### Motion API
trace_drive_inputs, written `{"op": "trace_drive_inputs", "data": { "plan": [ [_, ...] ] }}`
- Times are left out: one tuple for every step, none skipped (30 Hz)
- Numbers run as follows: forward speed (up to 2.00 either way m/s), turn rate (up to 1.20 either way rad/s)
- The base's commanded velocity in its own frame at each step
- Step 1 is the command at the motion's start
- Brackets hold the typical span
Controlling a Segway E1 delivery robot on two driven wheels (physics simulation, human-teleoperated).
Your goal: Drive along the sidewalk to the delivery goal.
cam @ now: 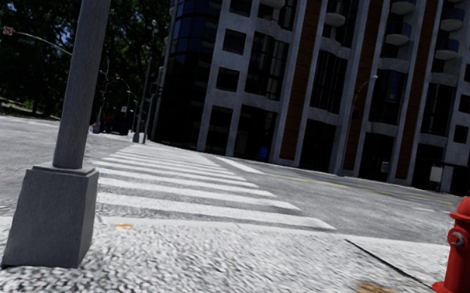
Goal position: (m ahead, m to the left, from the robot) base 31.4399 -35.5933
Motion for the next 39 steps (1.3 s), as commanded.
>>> {"op": "trace_drive_inputs", "data": {
  "plan": [
    [2.00,0.09],
    [2.00,0.09],
    [2.00,0.09],
    [2.00,0.11],
    [2.00,0.11],
    [2.00,0.11],
    [2.00,0.11],
    [2.00,0.11],
    [2.00,0.11],
    [2.00,0.11],
    [2.00,0.11],
    [2.00,0.11],
    [2.00,0.17],
    [2.00,0.26],
    [2.00,0.26],
    [2.00,0.32],
    [2.00,0.34],
    [2.00,0.34],
    [2.00,0.34],
    [2.00,0.34],
    [2.00,0.34],
    [2.00,0.34],
    [2.00,0.34],
    [2.00,0.34],
    [2.00,0.34],
    [2.00,0.34],
    [2.00,0.34],
    [2.00,0.34],
    [2.00,0.34],
    [2.00,0.34],
    [2.00,0.34],
    [2.00,0.34],
    [2.00,0.34],
    [2.00,0.34],
    [2.00,0.34],
    [2.00,0.34],
    [2.00,0.34],
    [2.00,0.34],
    [2.00,0.34]
  ]
}}
